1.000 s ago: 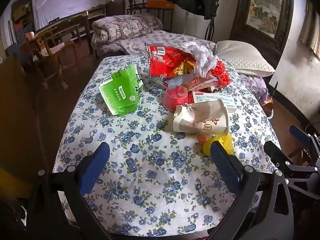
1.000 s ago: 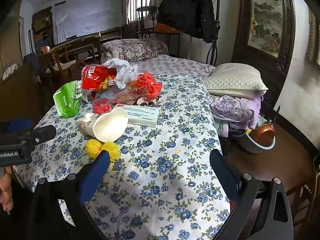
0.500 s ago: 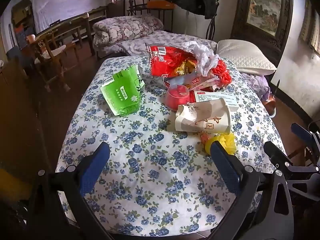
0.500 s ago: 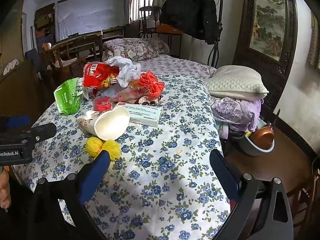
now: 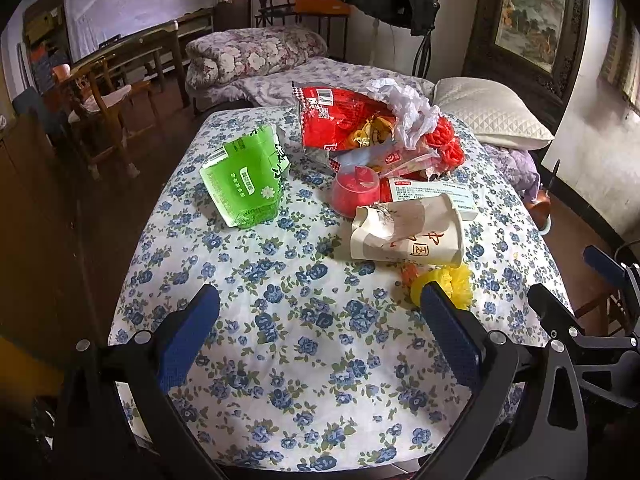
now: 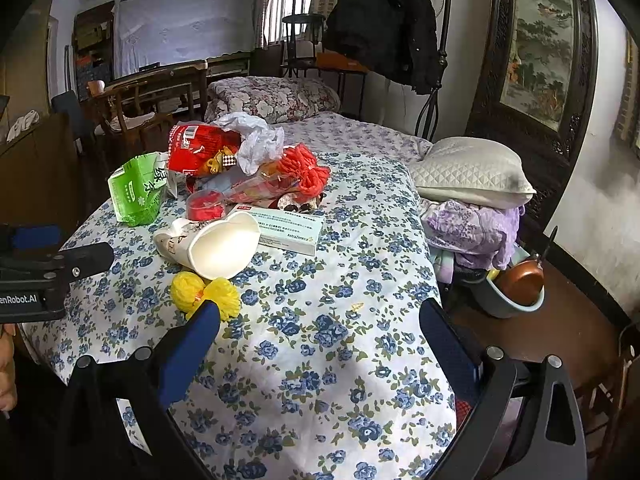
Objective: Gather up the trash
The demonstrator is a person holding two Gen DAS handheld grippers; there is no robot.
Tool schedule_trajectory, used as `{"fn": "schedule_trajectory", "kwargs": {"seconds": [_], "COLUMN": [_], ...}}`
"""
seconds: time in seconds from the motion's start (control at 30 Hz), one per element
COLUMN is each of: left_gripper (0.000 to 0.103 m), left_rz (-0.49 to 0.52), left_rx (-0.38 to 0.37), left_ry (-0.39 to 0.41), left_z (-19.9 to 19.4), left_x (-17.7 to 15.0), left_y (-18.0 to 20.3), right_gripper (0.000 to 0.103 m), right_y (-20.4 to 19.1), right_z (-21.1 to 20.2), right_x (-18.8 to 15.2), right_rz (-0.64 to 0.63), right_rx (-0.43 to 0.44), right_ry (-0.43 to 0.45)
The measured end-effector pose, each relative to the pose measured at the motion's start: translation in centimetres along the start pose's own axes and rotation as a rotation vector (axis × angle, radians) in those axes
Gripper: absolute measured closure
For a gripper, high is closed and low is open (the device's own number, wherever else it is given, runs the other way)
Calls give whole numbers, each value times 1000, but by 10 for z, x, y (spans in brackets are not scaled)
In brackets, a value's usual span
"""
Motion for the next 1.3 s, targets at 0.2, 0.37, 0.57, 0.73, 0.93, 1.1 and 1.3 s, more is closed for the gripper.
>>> {"fn": "schedule_trajectory", "kwargs": {"seconds": [0.2, 0.37, 0.57, 0.73, 0.93, 1.1, 1.3], "left_gripper": [7, 7, 7, 7, 7, 7, 7], "left_rz": [-2, -2, -2, -3, -3, -3, -3], "left_rx": [3, 2, 5, 5, 4, 4, 7], "left_ry": [-1, 1, 1, 1, 0, 0, -3], "left_z": [0, -1, -1, -1, 0, 0, 1], "left_x": [0, 0, 0, 0, 0, 0, -1], "left_y": [-1, 0, -1, -1, -1, -2, -2], "right_gripper": [6, 6, 6, 6, 6, 6, 6], "right_y": [0, 0, 0, 0, 0, -1, -1], "right_z": [1, 1, 1, 1, 1, 2, 3], "right_x": [-1, -1, -1, -1, -1, -2, -2], "right_rz": [-4, -4, -5, -4, -5, -7, -4], "right_rx": [-3, -3, -3, -4, -4, -4, -3], "right_ry": [-5, -4, -4, -5, -6, -5, -9]}}
Point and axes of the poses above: each gripper's, at about its wrist camera, not at the fingertips, and z roughly the way its jaws point, y to its right, x to its top, the point moved 9 cm from there along z, roughly the way its jaws point, and after that the axes turned 15 degrees about -y, right-handed, at the moved point
